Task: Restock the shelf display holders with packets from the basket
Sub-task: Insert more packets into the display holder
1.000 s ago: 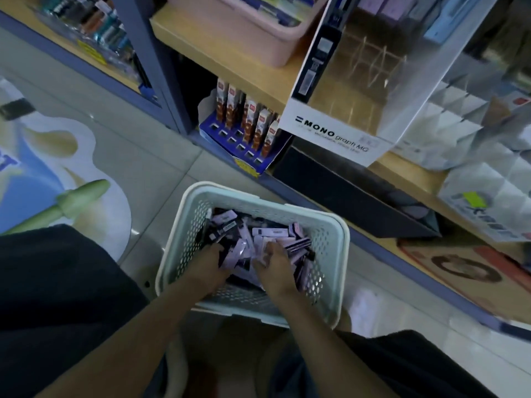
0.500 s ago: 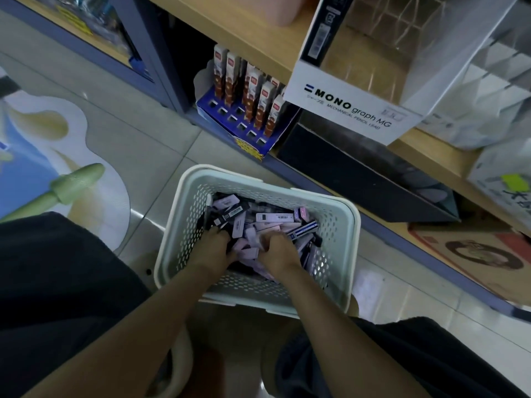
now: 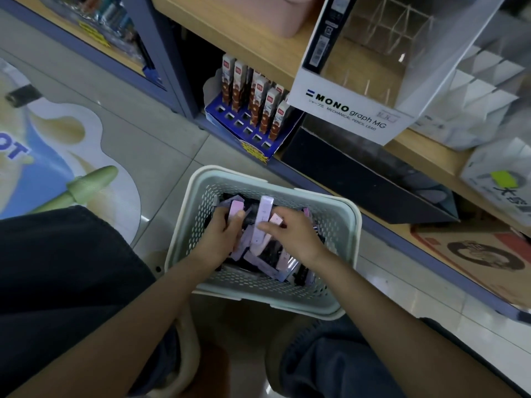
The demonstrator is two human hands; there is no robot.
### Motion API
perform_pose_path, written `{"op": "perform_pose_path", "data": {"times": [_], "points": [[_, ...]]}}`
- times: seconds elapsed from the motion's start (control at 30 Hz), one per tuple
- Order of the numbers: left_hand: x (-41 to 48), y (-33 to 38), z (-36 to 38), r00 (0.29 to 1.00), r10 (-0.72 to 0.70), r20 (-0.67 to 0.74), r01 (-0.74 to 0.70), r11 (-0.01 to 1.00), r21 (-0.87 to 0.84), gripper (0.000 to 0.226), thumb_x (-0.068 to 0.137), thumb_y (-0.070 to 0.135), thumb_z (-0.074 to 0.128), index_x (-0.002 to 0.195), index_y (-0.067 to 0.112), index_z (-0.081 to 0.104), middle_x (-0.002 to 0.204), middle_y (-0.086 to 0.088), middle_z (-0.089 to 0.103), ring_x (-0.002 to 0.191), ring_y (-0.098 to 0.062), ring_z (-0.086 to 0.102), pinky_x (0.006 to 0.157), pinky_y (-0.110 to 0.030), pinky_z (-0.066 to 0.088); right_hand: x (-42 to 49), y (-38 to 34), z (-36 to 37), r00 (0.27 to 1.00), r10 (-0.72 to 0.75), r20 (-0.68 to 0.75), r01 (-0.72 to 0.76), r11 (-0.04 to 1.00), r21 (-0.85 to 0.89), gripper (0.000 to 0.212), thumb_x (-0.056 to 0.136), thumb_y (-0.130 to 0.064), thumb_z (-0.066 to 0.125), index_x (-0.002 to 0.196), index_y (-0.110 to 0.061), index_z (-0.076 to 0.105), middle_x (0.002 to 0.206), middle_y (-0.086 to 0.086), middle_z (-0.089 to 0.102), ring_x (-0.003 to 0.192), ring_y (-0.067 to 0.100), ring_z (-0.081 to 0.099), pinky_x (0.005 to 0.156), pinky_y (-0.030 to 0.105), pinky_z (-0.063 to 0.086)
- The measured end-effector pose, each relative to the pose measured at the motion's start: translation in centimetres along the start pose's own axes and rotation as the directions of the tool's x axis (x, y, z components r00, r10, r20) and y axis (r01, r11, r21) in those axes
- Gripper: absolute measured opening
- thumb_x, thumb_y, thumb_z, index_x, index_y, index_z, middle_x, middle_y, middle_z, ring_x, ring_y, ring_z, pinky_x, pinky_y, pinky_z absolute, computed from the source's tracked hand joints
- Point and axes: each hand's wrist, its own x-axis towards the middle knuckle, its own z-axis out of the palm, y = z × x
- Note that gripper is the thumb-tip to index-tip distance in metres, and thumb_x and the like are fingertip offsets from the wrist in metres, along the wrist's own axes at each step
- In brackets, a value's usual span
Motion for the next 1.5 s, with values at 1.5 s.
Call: {"op": "perform_pose_path", "data": {"times": [1.5], "points": [[-2.9,4.6,-8.3,0.991,0.113,-0.078,-0.127,0.968,-0.215,0.012,0.095,0.018,0.046,0.105,0.021,0.05,0.08,0.01,0.06,0.063,-0.004,0.06,0.066,-0.024,0.048,2.4,2.2,6.4,0.992,0.111,-0.055,-0.104,0.989,0.106,0.036,0.097,-0.02,0.051,0.127,-0.001,0.048,0.121,0.008,0.059,0.112,0.021,0.055,0.085,0.021,0.04]]}}
